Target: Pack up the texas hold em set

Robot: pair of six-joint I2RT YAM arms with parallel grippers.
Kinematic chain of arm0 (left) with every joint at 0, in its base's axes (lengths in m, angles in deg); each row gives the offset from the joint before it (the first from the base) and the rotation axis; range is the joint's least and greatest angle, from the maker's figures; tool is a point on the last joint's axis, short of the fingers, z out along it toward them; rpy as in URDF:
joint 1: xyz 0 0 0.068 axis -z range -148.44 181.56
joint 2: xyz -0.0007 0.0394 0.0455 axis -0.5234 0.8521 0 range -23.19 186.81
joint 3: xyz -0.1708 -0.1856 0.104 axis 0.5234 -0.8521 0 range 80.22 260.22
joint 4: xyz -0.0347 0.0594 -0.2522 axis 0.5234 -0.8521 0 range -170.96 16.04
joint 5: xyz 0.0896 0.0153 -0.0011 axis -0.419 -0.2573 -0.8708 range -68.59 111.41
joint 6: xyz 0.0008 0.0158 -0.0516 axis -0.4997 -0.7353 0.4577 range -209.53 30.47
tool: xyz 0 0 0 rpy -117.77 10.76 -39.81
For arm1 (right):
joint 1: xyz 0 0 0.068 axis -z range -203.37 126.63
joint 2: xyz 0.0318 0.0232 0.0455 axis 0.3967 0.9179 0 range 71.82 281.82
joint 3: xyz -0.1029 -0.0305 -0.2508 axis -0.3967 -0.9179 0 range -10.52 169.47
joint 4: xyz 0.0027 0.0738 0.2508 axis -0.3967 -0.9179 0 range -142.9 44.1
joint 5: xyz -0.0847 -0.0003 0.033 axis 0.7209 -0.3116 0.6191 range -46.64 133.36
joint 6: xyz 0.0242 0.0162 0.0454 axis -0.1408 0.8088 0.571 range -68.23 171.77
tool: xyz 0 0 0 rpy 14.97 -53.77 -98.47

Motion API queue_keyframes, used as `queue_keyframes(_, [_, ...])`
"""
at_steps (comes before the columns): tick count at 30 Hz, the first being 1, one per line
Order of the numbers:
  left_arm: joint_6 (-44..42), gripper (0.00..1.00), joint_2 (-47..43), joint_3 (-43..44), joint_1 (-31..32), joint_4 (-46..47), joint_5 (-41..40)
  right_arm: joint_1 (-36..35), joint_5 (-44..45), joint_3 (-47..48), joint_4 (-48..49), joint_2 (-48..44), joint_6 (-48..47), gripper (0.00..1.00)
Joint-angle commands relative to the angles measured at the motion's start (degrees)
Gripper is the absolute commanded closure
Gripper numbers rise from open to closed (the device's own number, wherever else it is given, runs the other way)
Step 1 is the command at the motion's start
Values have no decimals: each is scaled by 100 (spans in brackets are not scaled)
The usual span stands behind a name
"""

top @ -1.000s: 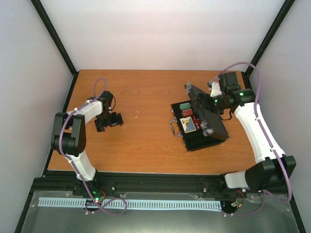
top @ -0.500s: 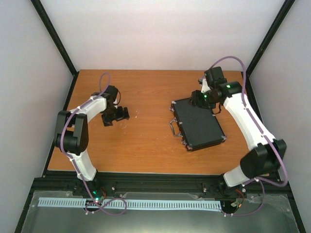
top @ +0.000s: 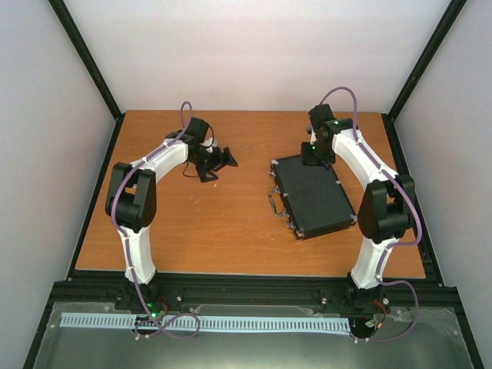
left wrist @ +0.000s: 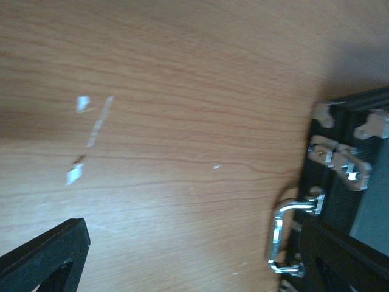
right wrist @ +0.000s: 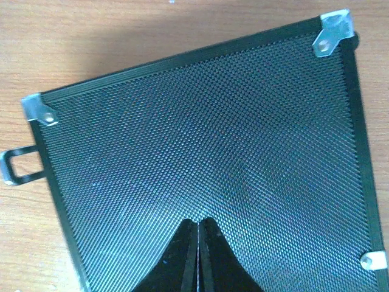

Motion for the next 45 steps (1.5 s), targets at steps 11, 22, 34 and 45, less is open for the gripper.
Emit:
queue_keyframes(11, [1283, 48, 1245, 1666, 958, 520, 1329, 96, 53, -12, 170, 801, -294, 97])
queue_keyframes(22, [1639, 99, 1557, 1709, 1041, 692, 1485, 276, -122, -182, 268, 890, -321, 97])
queue_keyframes(34, [1753, 78, 1576, 1932, 1041, 739, 1662, 290, -237, -170, 242, 1080, -412, 97])
queue_keyframes(45, [1716, 73, 1856, 2083, 1044, 620, 1683, 327, -319, -153, 223, 1171, -475, 97])
